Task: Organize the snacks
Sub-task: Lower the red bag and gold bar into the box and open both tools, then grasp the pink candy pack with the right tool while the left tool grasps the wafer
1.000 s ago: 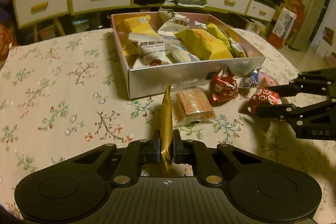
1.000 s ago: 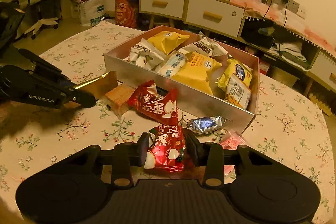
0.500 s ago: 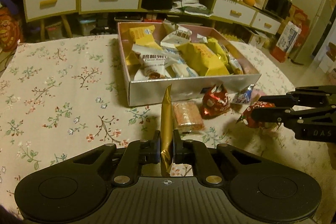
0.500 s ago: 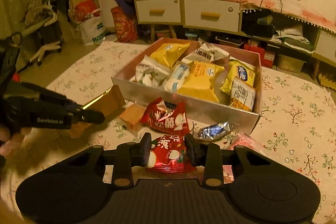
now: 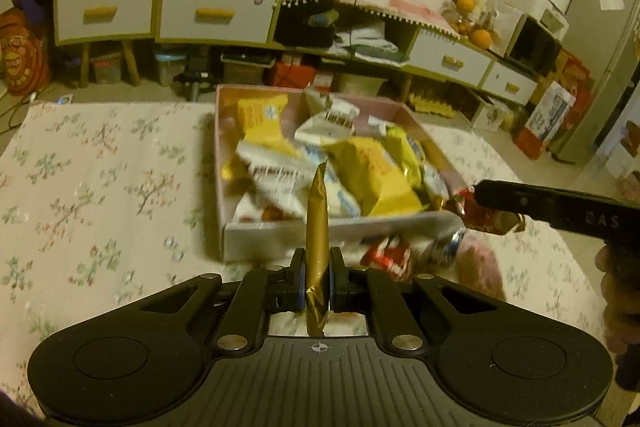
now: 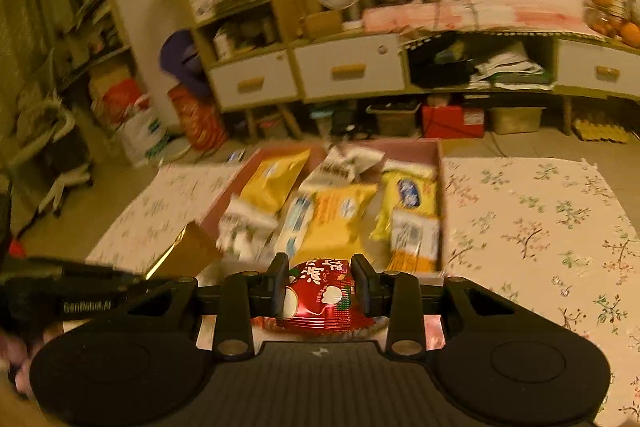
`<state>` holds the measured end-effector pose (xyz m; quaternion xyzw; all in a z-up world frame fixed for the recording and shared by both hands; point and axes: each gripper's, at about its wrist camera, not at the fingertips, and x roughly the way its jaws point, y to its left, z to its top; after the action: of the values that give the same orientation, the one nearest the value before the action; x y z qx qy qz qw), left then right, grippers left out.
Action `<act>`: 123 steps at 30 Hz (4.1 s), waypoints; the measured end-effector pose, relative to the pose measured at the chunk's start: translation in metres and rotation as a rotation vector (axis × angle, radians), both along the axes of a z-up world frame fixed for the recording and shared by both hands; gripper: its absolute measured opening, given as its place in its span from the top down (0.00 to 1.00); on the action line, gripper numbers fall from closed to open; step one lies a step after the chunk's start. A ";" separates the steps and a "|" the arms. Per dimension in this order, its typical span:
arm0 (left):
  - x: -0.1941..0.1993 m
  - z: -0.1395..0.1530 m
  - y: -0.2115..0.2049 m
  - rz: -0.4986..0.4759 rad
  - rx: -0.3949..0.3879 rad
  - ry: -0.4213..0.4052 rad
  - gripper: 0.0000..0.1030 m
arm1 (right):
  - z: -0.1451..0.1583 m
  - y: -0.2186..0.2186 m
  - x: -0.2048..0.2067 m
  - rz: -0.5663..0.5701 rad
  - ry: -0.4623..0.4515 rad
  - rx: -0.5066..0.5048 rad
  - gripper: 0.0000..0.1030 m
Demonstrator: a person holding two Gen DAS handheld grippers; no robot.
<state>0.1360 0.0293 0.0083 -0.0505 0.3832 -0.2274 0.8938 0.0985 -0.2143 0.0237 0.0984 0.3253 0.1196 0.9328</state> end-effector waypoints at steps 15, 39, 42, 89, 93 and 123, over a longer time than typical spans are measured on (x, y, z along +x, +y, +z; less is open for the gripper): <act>0.060 -0.010 -0.036 0.077 -0.003 0.020 0.93 | -0.020 -0.011 0.042 -0.183 0.028 0.065 1.00; 0.066 -0.011 -0.038 0.059 0.038 -0.008 0.73 | -0.020 -0.005 0.055 -0.168 0.037 0.014 0.71; 0.059 -0.008 -0.039 0.041 0.055 -0.014 0.62 | -0.012 -0.009 0.051 -0.171 0.024 0.032 0.62; -0.024 -0.063 -0.024 -0.036 0.194 -0.082 0.05 | -0.059 -0.019 -0.031 0.016 0.129 -0.248 0.29; -0.022 -0.061 -0.028 -0.019 0.178 -0.102 0.07 | -0.063 -0.016 -0.028 0.008 0.143 -0.231 0.29; -0.025 -0.053 -0.013 0.064 0.250 -0.081 0.69 | -0.067 -0.015 -0.021 -0.047 0.157 -0.261 0.95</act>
<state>0.1115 0.0167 -0.0443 0.0583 0.3705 -0.1508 0.9146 0.0776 -0.2297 -0.0431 -0.0073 0.4077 0.0462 0.9119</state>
